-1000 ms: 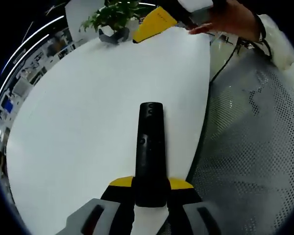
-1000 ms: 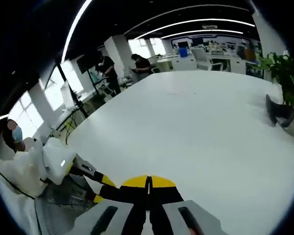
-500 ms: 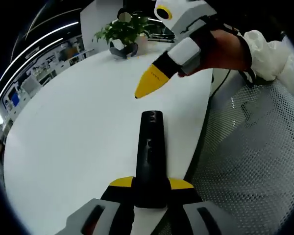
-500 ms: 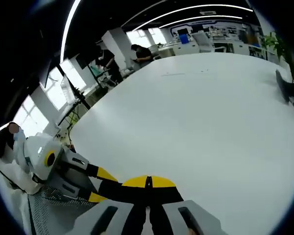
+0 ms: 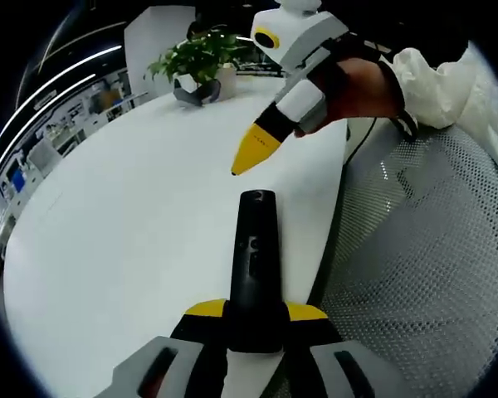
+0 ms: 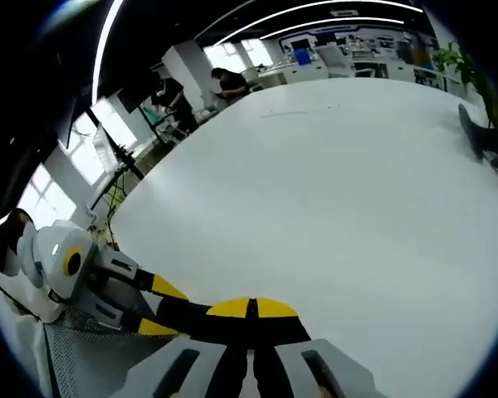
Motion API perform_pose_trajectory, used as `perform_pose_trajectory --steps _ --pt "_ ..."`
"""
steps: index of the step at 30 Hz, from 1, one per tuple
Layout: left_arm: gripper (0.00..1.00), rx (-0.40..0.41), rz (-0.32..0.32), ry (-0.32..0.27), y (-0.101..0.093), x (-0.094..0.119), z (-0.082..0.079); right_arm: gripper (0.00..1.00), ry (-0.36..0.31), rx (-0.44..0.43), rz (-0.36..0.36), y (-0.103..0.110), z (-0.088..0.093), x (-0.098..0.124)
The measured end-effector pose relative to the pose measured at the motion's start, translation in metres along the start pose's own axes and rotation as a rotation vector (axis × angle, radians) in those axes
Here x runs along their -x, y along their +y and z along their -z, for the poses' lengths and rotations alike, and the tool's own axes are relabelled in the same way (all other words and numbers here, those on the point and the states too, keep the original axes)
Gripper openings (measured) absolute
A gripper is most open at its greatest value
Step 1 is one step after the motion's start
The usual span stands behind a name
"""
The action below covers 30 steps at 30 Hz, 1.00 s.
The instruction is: Press the specified remote control buttons in sequence, fully releasing each button before pressing the next.
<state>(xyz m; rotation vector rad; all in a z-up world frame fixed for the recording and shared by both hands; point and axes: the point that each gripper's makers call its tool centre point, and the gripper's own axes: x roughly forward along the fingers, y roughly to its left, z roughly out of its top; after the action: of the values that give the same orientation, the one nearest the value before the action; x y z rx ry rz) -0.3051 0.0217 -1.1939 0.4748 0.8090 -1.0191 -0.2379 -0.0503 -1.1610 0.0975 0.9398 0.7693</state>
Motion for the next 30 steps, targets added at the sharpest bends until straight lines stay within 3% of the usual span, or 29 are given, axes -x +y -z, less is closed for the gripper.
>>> perform_pose_trajectory --steps 4,11,17,30 --pt "0.24 -0.015 0.006 -0.009 -0.001 -0.001 -0.001 0.0 0.042 -0.005 0.032 -0.006 0.009 0.0" --pt "0.24 -0.022 0.012 -0.026 -0.002 -0.002 -0.003 0.0 0.055 -0.071 0.031 -0.011 0.012 0.0" --pt "0.24 -0.023 0.012 -0.031 -0.001 -0.003 -0.004 0.0 0.143 -0.073 0.027 -0.008 0.028 -0.002" --pt "0.25 -0.025 0.013 -0.038 -0.001 -0.004 -0.004 0.0 0.144 -0.062 0.011 -0.004 0.028 -0.004"
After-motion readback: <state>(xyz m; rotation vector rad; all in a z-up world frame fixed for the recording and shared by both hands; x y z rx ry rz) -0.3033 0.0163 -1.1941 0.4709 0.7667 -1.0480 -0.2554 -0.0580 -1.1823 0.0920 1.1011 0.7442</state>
